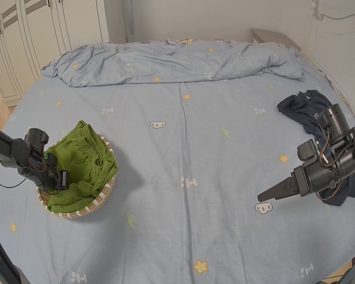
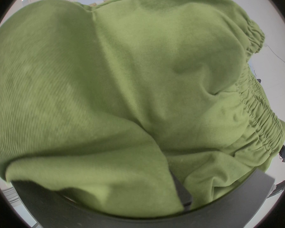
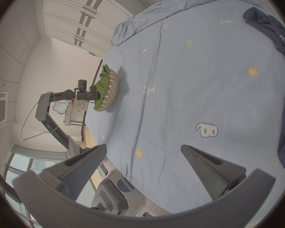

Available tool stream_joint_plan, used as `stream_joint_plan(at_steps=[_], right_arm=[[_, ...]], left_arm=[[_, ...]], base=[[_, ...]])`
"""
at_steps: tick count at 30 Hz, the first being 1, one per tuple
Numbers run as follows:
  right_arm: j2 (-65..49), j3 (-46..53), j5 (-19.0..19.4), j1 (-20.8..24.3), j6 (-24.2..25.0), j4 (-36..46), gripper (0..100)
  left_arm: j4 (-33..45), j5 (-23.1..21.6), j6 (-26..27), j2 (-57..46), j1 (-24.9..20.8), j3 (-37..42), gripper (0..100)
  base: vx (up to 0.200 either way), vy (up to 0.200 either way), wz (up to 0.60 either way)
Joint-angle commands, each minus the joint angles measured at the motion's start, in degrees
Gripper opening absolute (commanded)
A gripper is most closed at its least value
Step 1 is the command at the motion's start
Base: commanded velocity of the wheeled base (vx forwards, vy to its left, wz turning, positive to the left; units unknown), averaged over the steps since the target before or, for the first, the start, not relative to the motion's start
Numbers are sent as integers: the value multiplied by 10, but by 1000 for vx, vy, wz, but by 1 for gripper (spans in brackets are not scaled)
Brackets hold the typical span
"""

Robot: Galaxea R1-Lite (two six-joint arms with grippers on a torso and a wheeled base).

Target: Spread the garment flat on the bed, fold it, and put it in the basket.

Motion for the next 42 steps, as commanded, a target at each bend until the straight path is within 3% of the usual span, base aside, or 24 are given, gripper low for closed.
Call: stream_joint_plan(at_steps=[1, 4, 5, 22, 27, 30, 33, 35, 38, 42], right_arm=[[0, 0, 0, 0, 0, 0, 100], [0, 0, 0, 0, 0, 0, 100], [0, 0, 0, 0, 0, 0, 100], [-1, 0, -1, 0, 0, 0, 100], [-7, 0, -8, -2, 1, -1, 100], [-80, 38, -60, -4, 1, -9, 100], [-130, 69, -87, -19, -7, -28, 100], [-210, 120, -97, -56, -31, -62, 100], [-301, 172, -96, -85, -65, -95, 100], [-436, 236, -95, -98, -84, -111, 100]], left_arm=[[2, 0, -1, 6, -5, 3, 0], [3, 0, -3, -22, -9, 7, 0], [3, 0, -4, -30, -10, 10, 100], [21, 0, 13, -297, -20, 74, 100], [39, -3, 7, -370, -54, 75, 100], [63, 6, -61, -499, -153, 88, 100], [64, 45, -81, -560, -179, 107, 100], [71, 112, -81, -626, -182, 135, 100], [92, 175, -81, -691, -183, 160, 100], [117, 204, -82, -807, -181, 207, 100]], base=[[0, 0, 0], [0, 0, 0], [0, 0, 0], [0, 0, 0], [0, 0, 0], [0, 0, 0], [0, 0, 0], [0, 0, 0], [0, 0, 0], [0, 0, 0]])
